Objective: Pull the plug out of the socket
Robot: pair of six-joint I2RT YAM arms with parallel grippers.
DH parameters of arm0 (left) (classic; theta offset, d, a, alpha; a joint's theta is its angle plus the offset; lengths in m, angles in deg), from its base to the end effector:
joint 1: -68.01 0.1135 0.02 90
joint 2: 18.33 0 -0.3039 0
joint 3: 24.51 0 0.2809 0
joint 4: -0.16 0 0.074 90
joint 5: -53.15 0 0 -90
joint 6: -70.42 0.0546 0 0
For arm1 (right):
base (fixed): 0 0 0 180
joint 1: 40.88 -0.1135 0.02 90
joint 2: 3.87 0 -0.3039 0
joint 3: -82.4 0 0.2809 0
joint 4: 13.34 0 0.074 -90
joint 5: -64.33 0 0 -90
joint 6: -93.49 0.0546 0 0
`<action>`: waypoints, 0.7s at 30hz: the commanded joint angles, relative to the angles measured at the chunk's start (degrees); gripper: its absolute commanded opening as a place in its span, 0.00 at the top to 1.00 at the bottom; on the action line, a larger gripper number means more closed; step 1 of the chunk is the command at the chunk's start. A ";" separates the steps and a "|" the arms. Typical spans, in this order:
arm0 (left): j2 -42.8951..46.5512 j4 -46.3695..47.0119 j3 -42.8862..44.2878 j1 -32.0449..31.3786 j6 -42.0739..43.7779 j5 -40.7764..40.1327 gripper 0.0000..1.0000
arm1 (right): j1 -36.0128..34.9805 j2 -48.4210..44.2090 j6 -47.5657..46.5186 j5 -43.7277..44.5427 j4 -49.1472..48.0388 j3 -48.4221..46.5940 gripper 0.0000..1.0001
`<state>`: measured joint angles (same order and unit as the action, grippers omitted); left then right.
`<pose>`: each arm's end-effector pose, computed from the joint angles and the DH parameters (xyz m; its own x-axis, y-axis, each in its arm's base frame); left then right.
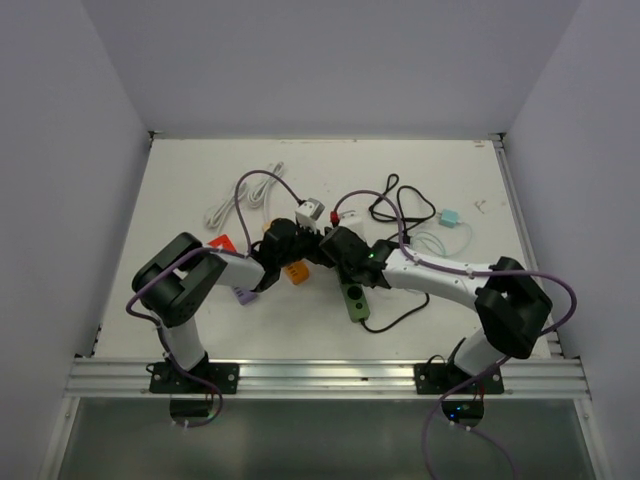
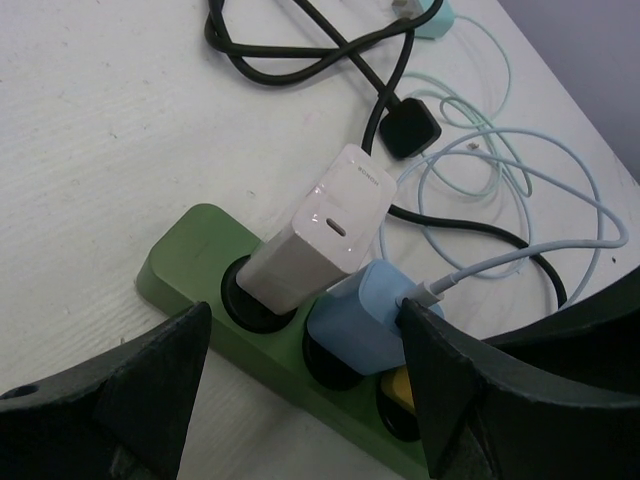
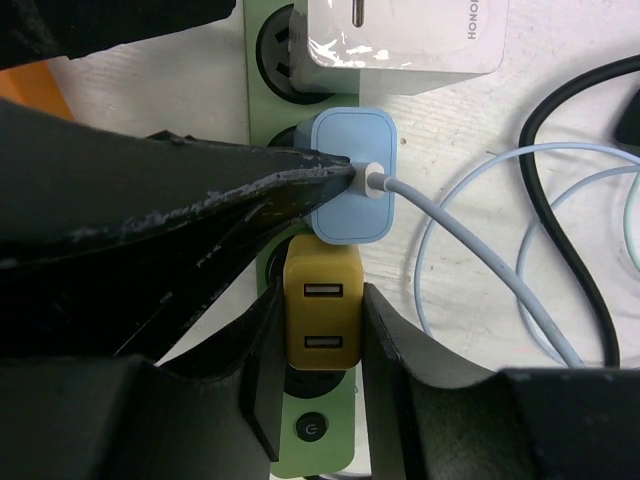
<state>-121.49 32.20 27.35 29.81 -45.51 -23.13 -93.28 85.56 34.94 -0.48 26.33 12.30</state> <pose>0.2944 -0.2481 0.1483 -0.5728 -0.0898 -0.8148 0.5852 0.6513 -0.4832 0.2293 0.2596 0.2186 -0.7504 -0.2007 -0.6297 -0.2246 0.9735 -0.0425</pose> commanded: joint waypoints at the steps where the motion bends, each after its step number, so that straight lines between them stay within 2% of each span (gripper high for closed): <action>1: -5.04 -17.31 -3.40 1.11 5.37 -5.89 0.21 | -2.18 -0.83 -0.24 7.67 2.64 -5.35 1.00; 6: -4.42 -17.31 -3.93 1.19 5.45 -7.04 0.21 | -2.09 -3.90 -0.24 7.51 2.12 -3.95 1.00; 11: -4.60 -17.22 -4.02 1.37 5.28 -7.04 0.21 | 1.60 -11.46 1.95 -6.26 -4.73 1.84 1.00; 17: -3.72 -17.13 -4.37 1.63 5.37 -7.21 0.21 | 4.67 -15.76 2.13 -9.02 -3.87 3.00 1.00; 21: -2.93 -17.14 -4.63 1.63 5.45 -7.12 0.21 | 9.93 -24.46 0.82 -12.61 -3.25 5.02 1.00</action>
<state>-120.70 32.12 26.47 30.16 -45.60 -23.20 -86.49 67.33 36.05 -9.83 23.97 16.72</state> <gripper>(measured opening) 0.791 0.334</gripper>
